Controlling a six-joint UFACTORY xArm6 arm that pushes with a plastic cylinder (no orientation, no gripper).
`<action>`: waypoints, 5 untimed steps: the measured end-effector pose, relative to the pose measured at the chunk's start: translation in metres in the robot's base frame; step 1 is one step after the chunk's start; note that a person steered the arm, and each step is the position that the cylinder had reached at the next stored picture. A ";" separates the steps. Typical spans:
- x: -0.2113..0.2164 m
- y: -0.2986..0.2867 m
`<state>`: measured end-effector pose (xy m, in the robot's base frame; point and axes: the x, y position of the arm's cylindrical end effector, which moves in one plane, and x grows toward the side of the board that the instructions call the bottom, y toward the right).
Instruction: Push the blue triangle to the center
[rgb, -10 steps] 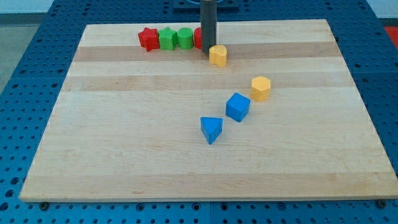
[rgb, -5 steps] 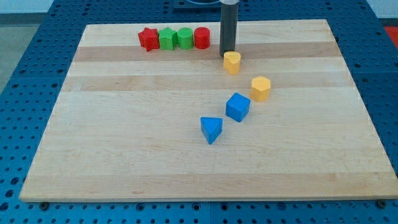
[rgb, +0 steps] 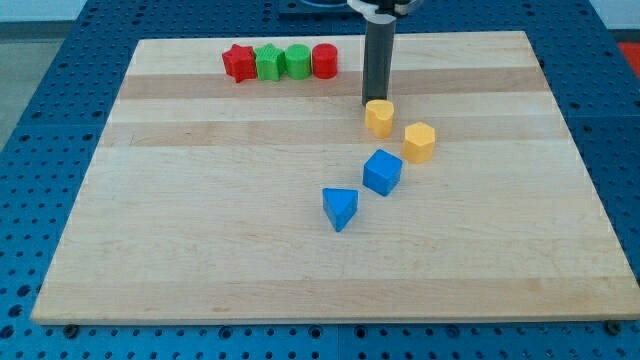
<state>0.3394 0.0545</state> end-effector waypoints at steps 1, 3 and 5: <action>-0.001 0.009; -0.001 0.046; 0.017 0.047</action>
